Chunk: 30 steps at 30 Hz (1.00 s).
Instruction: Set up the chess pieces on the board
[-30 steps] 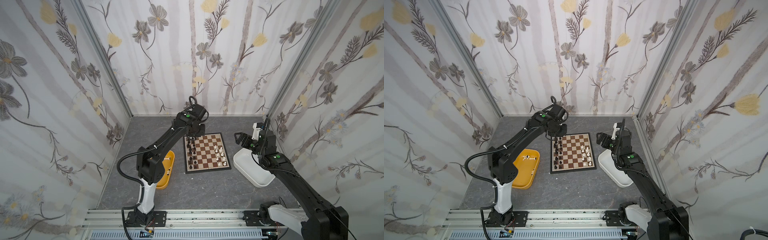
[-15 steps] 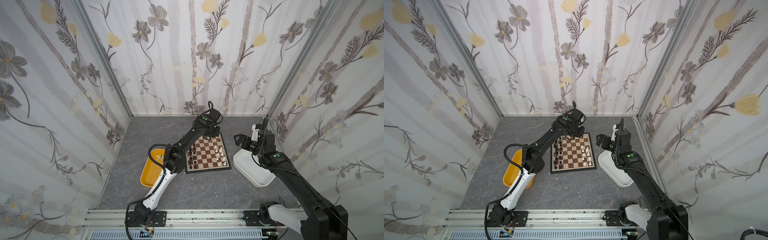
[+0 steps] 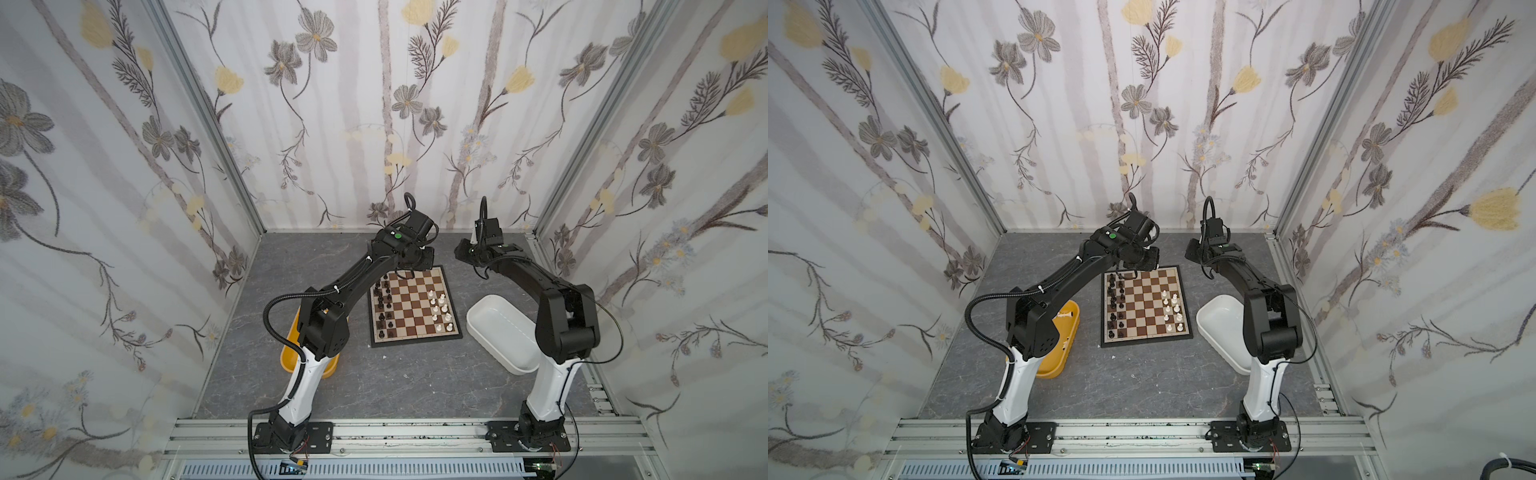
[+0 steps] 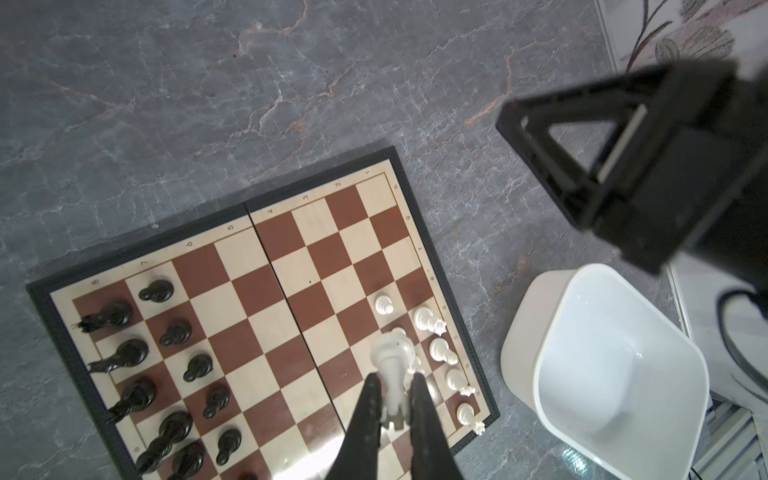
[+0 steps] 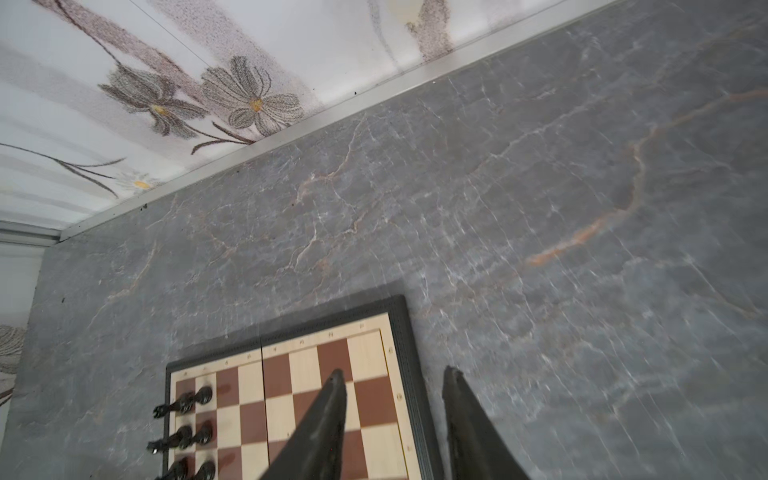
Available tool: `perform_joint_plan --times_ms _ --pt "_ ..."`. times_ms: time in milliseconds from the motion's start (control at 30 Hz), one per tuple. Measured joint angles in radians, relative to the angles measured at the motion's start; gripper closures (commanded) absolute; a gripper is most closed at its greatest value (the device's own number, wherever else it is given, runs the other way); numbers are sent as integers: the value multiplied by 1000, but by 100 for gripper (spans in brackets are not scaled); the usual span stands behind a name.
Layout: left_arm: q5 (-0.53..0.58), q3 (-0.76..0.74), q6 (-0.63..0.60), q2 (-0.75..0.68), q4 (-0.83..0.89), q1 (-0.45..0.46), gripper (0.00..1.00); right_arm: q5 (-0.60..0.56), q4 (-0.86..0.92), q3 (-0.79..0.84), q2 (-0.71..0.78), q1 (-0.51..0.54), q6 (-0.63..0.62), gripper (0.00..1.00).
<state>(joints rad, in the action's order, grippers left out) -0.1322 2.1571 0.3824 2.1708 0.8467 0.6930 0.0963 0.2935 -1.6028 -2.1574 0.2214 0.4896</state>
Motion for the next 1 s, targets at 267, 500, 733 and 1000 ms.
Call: perform_joint_plan --times_ms 267,500,733,1000 --pt "-3 -143 35 -97 -59 -20 89 64 109 -309 -251 -1 -53 65" --pt "-10 -192 35 -163 -88 -20 88 145 119 -338 -342 -1 -53 67" --pt "-10 -237 35 -197 -95 -20 88 188 114 -343 -382 1 -34 67" --pt "-9 -270 35 -235 -107 -21 88 207 127 -344 -408 2 -9 70"
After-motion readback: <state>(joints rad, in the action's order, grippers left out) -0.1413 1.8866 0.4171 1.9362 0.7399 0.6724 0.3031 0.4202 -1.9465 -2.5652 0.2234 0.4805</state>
